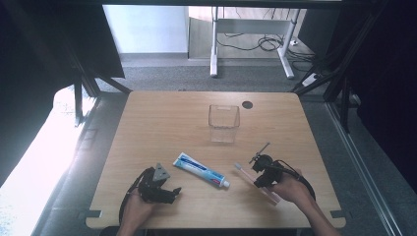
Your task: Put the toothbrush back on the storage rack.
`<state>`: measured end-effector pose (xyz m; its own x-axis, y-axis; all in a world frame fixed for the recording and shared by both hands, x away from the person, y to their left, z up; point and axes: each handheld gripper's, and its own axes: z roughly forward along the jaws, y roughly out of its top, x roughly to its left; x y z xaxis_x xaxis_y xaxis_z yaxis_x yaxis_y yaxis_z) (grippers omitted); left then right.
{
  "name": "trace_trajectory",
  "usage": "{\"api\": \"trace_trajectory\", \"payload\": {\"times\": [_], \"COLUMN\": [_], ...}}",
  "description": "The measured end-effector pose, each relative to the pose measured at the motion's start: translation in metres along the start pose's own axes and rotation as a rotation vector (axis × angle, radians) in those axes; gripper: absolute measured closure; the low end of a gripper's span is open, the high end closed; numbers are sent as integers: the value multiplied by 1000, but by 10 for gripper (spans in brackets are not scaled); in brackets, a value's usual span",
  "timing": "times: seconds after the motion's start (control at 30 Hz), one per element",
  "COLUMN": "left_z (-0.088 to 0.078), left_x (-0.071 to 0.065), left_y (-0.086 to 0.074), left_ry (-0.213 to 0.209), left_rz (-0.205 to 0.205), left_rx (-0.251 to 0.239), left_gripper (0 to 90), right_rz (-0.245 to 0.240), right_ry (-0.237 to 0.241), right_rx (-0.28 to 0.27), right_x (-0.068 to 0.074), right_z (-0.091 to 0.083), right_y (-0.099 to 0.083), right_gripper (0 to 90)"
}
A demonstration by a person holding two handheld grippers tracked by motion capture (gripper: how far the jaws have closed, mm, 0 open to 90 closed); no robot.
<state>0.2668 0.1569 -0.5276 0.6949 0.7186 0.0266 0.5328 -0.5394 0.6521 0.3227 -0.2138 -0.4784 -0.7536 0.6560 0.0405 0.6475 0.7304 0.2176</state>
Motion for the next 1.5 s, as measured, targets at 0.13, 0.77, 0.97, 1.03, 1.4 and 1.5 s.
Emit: {"api": "trace_trajectory", "payload": {"times": [0.13,0.77,0.97,1.03,1.4,1.5], "left_z": [1,1,1,1,1,1], "left_x": [0,-1,-1,-1,0,0], "left_y": [0,1,0,0,0,0], "left_ry": [-4,-6,-5,-6,-17,-23], "left_rz": [1,5,4,4,10,11], "left_rx": [1,-2,-5,0,-11,-19], "left_gripper": [146,146,146,145,140,139], "right_rz": [-12,-16,-29,-28,-10,-7], "right_ry": [4,9,3,-1,4,1], "right_rx": [-19,-143,-194,-212,-272,-285], "right_x": [-2,-9,-9,-10,-16,-19], "right_z": [-6,-38,-46,-48,-53,-53], "right_y": [1,15,21,24,38,42], "right_gripper": [791,792,792,792,792,792]}}
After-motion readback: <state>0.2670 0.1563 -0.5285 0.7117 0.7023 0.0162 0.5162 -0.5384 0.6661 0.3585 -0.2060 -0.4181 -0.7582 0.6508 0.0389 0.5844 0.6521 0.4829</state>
